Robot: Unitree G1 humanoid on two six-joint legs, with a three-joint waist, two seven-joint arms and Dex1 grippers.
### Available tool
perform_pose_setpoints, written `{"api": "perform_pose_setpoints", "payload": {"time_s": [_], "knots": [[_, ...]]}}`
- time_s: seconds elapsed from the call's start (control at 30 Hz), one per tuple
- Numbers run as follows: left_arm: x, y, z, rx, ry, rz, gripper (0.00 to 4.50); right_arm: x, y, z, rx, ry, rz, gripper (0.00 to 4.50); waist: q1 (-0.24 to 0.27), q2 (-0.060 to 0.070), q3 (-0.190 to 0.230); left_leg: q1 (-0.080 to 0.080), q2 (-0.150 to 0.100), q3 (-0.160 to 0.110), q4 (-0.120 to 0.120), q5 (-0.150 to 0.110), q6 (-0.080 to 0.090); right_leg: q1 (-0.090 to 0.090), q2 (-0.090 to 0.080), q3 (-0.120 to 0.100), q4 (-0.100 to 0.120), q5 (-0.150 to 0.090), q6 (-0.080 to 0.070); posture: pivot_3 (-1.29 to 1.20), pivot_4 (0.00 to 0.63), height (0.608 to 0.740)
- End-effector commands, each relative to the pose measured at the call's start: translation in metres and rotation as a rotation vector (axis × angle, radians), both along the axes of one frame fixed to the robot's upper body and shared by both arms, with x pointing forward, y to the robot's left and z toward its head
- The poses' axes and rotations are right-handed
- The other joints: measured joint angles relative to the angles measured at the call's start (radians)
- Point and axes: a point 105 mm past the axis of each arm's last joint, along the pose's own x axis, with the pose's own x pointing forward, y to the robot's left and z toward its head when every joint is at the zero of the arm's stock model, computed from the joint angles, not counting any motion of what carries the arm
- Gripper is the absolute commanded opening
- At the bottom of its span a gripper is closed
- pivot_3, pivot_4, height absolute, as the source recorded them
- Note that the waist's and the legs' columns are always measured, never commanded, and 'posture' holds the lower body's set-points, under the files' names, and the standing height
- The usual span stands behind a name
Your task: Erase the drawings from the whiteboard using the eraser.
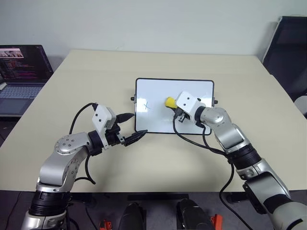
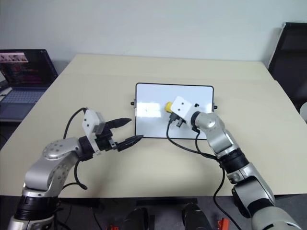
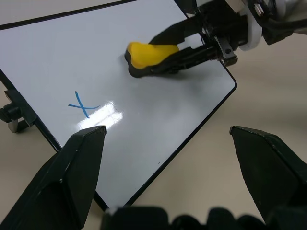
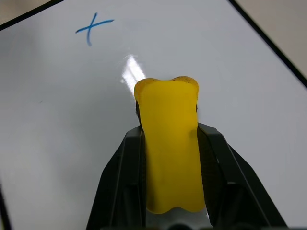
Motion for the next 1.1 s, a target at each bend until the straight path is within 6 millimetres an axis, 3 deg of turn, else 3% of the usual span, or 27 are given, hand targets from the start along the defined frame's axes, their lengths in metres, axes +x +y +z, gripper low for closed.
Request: {"api": "perform_pose_setpoints", "payload": {"time_s": [0.03,0.27,0.4,0.5,0.67,0.73,0.87,0.93,1.1], "knots": [[0.002,0.001,0.013,0.003,-0.062,-0.004,4.50,0.001,-0.018,-0.018,-0.036,0.065,-0.040,1.11,0.000,0.000,0.000,0.001,0.000,0.000,0.001,0.000,0.000,0.001,0.000,0.000,0.000,0.000,0.000,0.00,0.150,0.740],[0.001,-0.001,0.012,0.001,-0.061,-0.017,4.50,0.030,-0.037,0.019,0.057,-0.144,-0.249,1.11,-0.001,0.000,0.000,0.002,0.000,0.000,0.004,0.000,0.000,0.002,0.000,0.001,0.000,0.001,-0.002,0.00,0.150,0.740],[0.001,-0.002,0.012,0.000,-0.060,-0.022,4.50,0.028,-0.035,0.008,0.049,-0.078,-0.231,1.11,-0.001,0.000,0.000,0.002,0.000,0.000,0.006,0.000,0.001,0.002,0.000,0.001,0.000,0.001,-0.002,0.00,0.150,0.740],[0.001,-0.002,0.012,-0.002,-0.059,-0.020,4.50,0.014,-0.028,-0.014,-0.011,0.025,-0.143,1.11,-0.001,0.000,0.000,0.002,0.000,0.000,0.006,0.000,0.001,0.003,0.000,0.001,0.000,0.001,-0.002,0.00,0.150,0.740],[0.001,-0.002,0.011,-0.003,-0.058,-0.021,4.50,-0.004,-0.021,-0.028,-0.127,0.076,-0.018,1.11,-0.001,0.000,0.000,0.002,0.000,0.000,0.003,0.000,0.001,0.003,0.000,0.000,-0.001,0.001,-0.001,0.00,0.150,0.740],[0.001,-0.003,0.011,-0.003,-0.057,-0.022,4.50,-0.001,-0.023,-0.025,-0.160,0.043,-0.025,1.11,-0.004,0.000,0.000,0.002,0.000,0.000,0.002,0.000,0.001,0.002,0.000,0.000,-0.001,0.001,-0.001,0.00,0.150,0.740],[0.001,-0.003,0.011,-0.004,-0.056,-0.025,4.50,0.023,-0.039,0.008,-0.106,-0.138,-0.203,1.11,-0.004,0.000,0.000,0.002,0.000,0.000,0.003,0.000,0.001,0.002,0.000,0.000,0.000,0.001,-0.002,0.00,0.150,0.740],[0.001,-0.003,0.011,-0.005,-0.054,-0.026,4.50,0.028,-0.045,0.016,-0.071,-0.163,-0.248,1.11,-0.004,0.000,0.000,0.002,0.000,0.000,0.003,0.000,0.001,-0.001,0.000,0.001,-0.001,0.001,-0.002,0.00,0.150,0.740],[0.001,-0.003,0.011,-0.006,-0.054,-0.027,4.50,0.020,-0.039,0.003,-0.083,-0.093,-0.183,1.11,-0.001,-0.001,0.000,0.002,-0.001,0.001,0.005,0.000,0.001,-0.001,-0.002,0.002,-0.004,0.001,-0.002,0.00,0.150,0.740]]}}
